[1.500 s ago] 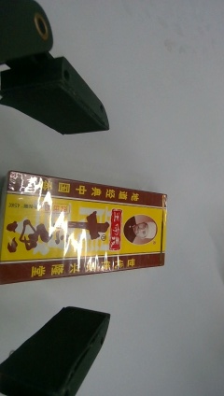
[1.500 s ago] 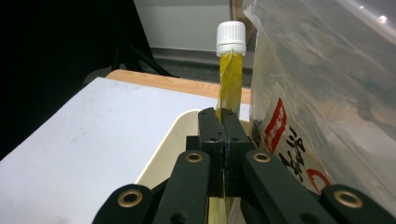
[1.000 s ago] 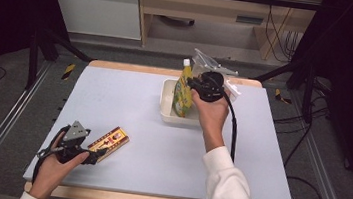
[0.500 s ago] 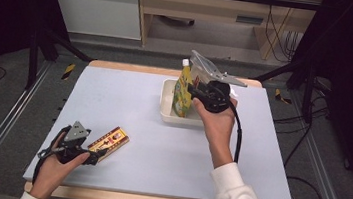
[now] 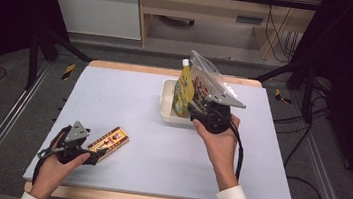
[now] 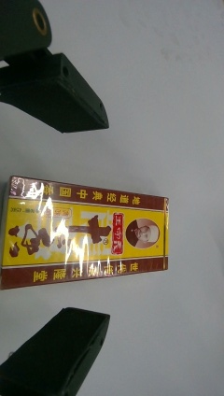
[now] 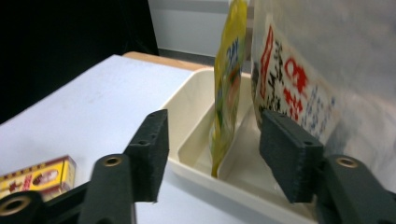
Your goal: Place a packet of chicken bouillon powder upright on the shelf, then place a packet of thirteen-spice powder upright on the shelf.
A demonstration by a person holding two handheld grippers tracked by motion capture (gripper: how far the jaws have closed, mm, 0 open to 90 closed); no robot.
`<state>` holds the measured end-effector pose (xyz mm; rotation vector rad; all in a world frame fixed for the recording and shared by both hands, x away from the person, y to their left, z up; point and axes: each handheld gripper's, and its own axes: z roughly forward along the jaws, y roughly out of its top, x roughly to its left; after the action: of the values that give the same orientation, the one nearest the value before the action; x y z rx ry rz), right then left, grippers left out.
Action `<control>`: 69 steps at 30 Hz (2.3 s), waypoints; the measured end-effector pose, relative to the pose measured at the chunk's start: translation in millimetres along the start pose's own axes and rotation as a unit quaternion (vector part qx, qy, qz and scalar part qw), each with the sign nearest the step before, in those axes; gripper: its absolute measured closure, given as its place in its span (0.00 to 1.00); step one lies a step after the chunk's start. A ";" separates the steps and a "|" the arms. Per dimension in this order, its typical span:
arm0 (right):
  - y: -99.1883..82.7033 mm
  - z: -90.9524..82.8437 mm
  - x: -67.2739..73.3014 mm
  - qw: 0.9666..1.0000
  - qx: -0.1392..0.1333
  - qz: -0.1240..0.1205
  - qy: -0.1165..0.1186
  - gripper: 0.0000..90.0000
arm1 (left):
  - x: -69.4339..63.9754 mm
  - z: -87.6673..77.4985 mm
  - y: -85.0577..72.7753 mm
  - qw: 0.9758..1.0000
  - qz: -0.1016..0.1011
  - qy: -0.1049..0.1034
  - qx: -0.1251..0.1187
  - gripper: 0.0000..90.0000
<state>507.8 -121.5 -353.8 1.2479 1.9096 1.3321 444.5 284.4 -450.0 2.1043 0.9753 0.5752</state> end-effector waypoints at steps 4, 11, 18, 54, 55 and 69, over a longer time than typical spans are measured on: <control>-15.9 -0.8 1.8 1.000 0.013 -0.008 0.001 0.41 | -1.6 -0.3 0.2 1.000 0.002 0.002 0.007 0.07; -52.2 -0.2 8.7 0.999 0.033 -0.019 0.020 0.30 | -6.0 -0.3 3.8 0.999 0.014 0.002 0.029 0.07; -77.5 3.2 16.7 0.996 0.064 -0.031 0.049 0.19 | -10.9 1.9 23.7 0.997 0.025 -0.022 0.067 0.08; -96.1 2.4 0.5 0.991 0.107 -0.075 0.029 0.14 | -5.3 48.1 49.9 0.936 0.081 -0.049 0.338 0.32; -96.0 2.1 1.3 0.991 0.106 -0.075 0.027 0.14 | -5.8 47.7 50.3 0.937 0.083 -0.050 0.337 0.32; -94.1 2.3 9.4 0.991 0.102 -0.073 0.037 0.17 | -21.1 38.9 70.7 0.946 0.152 -0.041 0.283 0.36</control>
<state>467.8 -121.9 -439.5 1.1411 2.1886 1.1473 489.0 219.8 -421.8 2.8003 0.8381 0.3744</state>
